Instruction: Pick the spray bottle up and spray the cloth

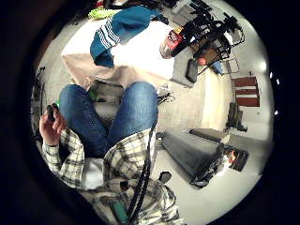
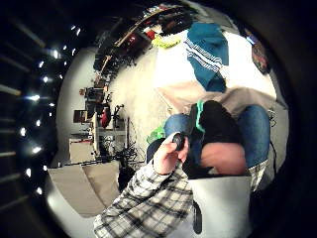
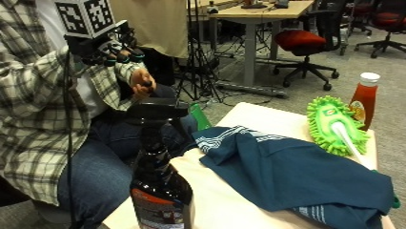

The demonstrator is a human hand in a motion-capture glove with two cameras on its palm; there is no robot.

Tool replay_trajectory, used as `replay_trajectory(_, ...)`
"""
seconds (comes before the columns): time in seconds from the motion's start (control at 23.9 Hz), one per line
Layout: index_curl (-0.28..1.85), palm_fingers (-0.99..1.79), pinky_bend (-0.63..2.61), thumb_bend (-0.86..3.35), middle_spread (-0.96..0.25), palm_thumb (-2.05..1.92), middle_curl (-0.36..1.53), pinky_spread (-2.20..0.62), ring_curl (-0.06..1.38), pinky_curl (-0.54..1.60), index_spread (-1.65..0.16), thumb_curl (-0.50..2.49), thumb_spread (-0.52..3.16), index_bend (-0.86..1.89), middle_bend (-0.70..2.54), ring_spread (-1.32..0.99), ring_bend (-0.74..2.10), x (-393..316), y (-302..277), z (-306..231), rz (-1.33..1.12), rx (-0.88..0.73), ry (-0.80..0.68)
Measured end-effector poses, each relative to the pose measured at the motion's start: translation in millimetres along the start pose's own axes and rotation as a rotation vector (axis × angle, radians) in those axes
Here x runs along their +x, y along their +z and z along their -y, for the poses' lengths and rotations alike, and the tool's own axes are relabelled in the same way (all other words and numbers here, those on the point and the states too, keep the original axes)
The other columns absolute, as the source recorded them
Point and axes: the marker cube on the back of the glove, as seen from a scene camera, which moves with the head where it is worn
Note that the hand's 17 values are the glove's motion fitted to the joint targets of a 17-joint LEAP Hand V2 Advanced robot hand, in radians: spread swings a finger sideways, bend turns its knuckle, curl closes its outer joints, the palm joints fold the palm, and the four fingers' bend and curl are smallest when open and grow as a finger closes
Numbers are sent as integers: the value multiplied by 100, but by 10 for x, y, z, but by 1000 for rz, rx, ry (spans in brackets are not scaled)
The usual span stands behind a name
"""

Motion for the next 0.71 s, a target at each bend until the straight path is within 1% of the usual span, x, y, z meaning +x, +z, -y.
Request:
replay_trajectory(0.17, 12, 19, 23, 33, 2, 47, 8, 12, 6, 8, -15, 13, 63, 24, 21, 9, 23, 3, 10, 2, 1, -3, -2)
replay_trajectory(0.33, 16, 18, 22, 34, 2, 50, 12, 15, 9, 12, -18, 17, 83, 24, 21, 12, 23, 7, 5, 23, 4, 8, 1)
replay_trajectory(0.71, 23, 16, 21, 32, 2, 51, 17, 18, 12, 17, -21, 24, 109, 21, 19, 15, 21, 144, 15, 104, 20, 2, 31)
